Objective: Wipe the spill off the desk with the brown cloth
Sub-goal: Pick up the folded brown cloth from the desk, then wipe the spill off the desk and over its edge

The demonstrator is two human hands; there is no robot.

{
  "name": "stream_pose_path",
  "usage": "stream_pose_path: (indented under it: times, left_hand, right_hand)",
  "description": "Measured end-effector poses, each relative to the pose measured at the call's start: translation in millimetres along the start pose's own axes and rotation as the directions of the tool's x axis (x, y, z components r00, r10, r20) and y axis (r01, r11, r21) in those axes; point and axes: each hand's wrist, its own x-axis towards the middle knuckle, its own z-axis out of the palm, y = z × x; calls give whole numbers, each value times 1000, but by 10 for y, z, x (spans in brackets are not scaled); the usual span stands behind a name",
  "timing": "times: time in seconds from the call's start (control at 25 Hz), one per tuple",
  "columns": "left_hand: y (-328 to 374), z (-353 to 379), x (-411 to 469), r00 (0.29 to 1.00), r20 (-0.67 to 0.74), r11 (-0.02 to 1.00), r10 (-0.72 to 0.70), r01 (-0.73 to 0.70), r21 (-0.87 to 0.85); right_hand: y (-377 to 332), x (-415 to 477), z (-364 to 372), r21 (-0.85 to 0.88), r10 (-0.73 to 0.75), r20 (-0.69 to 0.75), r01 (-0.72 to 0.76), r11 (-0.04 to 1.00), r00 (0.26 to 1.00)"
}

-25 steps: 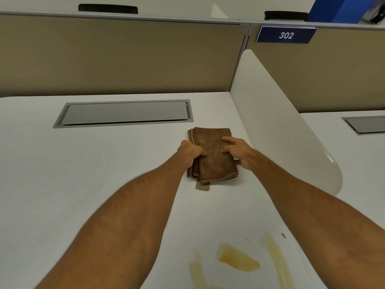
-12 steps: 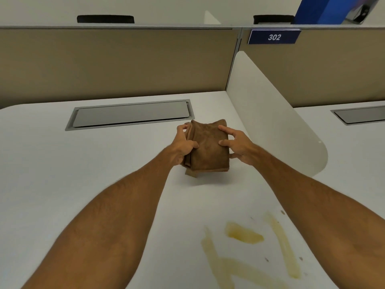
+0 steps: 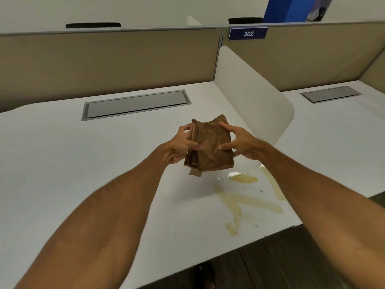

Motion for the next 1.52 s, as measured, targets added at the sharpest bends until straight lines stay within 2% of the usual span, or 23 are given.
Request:
stream_pose_path:
  times: [0.16,0.28,0.4,0.52,0.6,0.64,0.68,0.76,0.84,0.96,1.04,1.12,1.2,1.32,1.52]
  left_hand:
    - [-274,51,-387,993,118,999,-28,33,-36]
    - [-562,131,-496,989,140,999,-38,40,-12]
    - [-798,271,-496,998,66,1000,25,-24,-7]
    - [-930,407,-474,990,-72,992,124,-126,-22]
    - [-996,388,-459,957,-184,964,226,-192,184]
    - [-1047,334,-442,924,-221,905,312,-218,365]
    - [-1097,258,-420,888,-229,802,400,-217,557]
    - [-1195,68,-389,869,-196,549,454,-100,830]
    - [-1313,-111,-407,908,-185,363,375,40,931]
    - [-1482,-293,-495,937,-181,220,300,116,969]
    - [-1582,-387,-545,935,-174,155,309,131,979]
    - [-1651,-472,-546,937,-168,133,307,132,982]
    - [-1718,-499,-529,936,-163,131,313,127,983]
    - [-1752,-472,-522,919,-176,135,353,136,981]
    - [-1760,-461,-527,904,-187,149,384,140,979]
  right_hand:
    - [143,-483,52,-28,84,64,-83,996,994]
    - [334,-703,116,-31,122,92,-120,992,988]
    - [519,-766,205,-72,66,68,-61,996,996]
    - [672,-711,271,-112,-14,-75,5,994,997]
    - [784,-659,302,-192,-27,-216,-16,981,976]
    - [852,-628,321,-304,-61,-286,-30,952,956]
    - [907,-588,345,-420,-107,-331,-45,906,938]
    - [920,-523,435,-544,-158,-368,-75,836,916]
    - [889,-471,573,-632,-202,-345,-68,772,917]
    - [889,-342,767,-737,-247,-303,-62,673,921]
    - [870,-239,861,-734,-162,-281,-103,672,946]
    - [836,-139,994,-697,-30,-261,-167,697,965]
    - [862,-98,1182,-735,10,-259,-204,646,966]
    - [975,-178,1414,-814,-101,-264,-166,557,959]
    - [1188,-509,1452,-863,-219,-246,-111,493,944]
